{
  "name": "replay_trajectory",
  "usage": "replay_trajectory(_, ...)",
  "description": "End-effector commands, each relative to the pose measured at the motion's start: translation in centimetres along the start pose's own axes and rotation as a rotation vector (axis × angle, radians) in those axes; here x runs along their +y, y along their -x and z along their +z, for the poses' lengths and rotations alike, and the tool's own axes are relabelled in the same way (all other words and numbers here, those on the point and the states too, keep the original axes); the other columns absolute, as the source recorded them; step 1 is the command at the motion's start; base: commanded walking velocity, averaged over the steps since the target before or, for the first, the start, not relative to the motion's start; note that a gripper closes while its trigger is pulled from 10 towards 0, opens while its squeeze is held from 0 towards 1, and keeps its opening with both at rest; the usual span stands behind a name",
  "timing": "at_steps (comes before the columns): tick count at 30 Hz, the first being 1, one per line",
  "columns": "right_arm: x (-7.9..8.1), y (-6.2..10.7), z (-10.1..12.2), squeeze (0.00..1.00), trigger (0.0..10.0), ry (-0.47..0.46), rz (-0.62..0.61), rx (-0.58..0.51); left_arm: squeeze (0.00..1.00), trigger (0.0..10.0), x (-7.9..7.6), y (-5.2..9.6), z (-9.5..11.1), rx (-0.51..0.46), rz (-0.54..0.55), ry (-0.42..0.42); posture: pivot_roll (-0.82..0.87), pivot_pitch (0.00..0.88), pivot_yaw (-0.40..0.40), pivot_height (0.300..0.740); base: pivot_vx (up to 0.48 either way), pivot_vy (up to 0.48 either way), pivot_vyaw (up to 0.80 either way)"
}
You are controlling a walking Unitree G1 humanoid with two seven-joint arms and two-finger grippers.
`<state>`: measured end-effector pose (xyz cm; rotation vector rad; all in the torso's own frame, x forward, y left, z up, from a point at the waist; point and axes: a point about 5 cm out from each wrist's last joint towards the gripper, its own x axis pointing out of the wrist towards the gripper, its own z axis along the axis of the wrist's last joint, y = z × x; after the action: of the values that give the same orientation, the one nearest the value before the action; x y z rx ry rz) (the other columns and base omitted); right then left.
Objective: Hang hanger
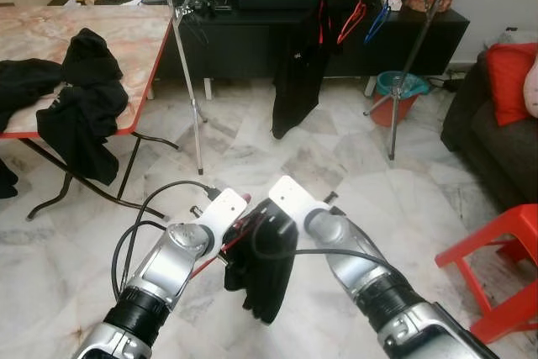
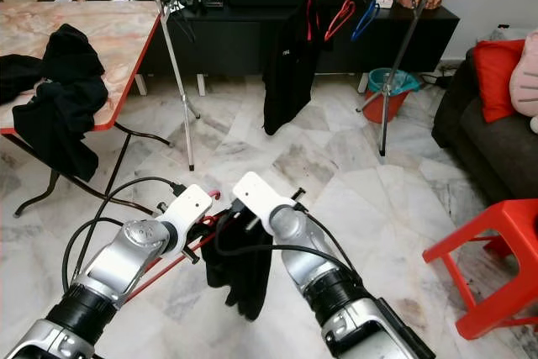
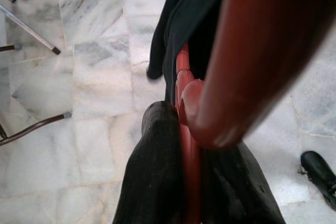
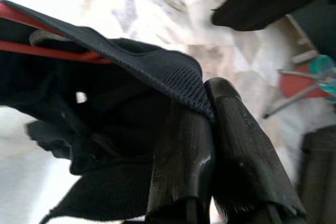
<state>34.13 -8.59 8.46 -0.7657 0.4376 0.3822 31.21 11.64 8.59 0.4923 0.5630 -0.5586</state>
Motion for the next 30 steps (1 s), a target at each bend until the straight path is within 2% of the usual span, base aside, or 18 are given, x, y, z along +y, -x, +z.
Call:
replay_trajectory(1, -0.5, 0.0, 0.7, 0.0, 10.0, 0.008, -0.016, -0.024, 0.0, 10.0, 0.5, 0.3, 0.6, -0.01, 0.026, -0.03, 0.11, 0.0, -0.042, 0.732, 0.0, 0.0, 0.0)
replay_trajectory(5, 0.2, 0.0, 0.9, 0.0, 10.0, -0.012, 0.022, -0.035, 0.0, 10.0, 0.5, 0.3, 1.1, -0.041, 0.034, -0.029, 0.11, 0.0, -0.042, 0.732, 0.0, 0.0, 0.0)
replay_trajectory(6, 1.1, 0.0, 1.2, 0.0, 10.0, -0.018, 0.074, -0.048, 0.0, 10.0, 0.4, 0.2, 1.5, -0.069, 0.026, -0.021, 0.11, 0.0, -0.043, 0.732, 0.0, 0.0, 0.0)
replay_trajectory(10, 2.8, 0.2, 1.8, 0.0, 10.0, -0.02, 0.155, -0.075, 0.0, 10.0, -0.6, 0.2, 2.1, -0.109, -0.041, 0.023, 0.11, 0.0, -0.043, 0.732, 0.0, 0.0, 0.0)
replay_trajectory(16, 3.2, 0.2, 2.3, 0.0, 10.0, -0.013, 0.176, -0.09, 0.0, 10.0, -1.9, 0.4, 2.5, -0.157, -0.152, 0.083, 0.11, 0.0, -0.044, 0.732, 0.0, 0.0, 0.0)
replay_trajectory(22, 2.8, 0.2, 2.2, 0.0, 10.0, 0.004, 0.166, -0.102, 0.0, 10.0, -2.5, 0.8, 2.2, -0.15, -0.219, 0.058, 0.11, 0.0, -0.045, 0.732, 0.0, 0.0, 0.0)
replay_trajectory(28, 0.4, -0.2, 1.3, 0.0, 10.0, 0.045, 0.073, -0.064, 0.0, 10.0, -2.1, 0.9, 1.5, -0.121, -0.213, 0.028, 0.11, 0.0, -0.046, 0.732, 0.0, 0.0, 0.0)
replay_trajectory(30, 0.1, -0.2, 1.2, 0.0, 10.0, 0.052, 0.064, -0.058, 0.0, 10.0, -2.0, 1.0, 1.4, -0.12, -0.211, 0.027, 0.11, 0.0, -0.047, 0.732, 0.0, 0.0, 0.0)
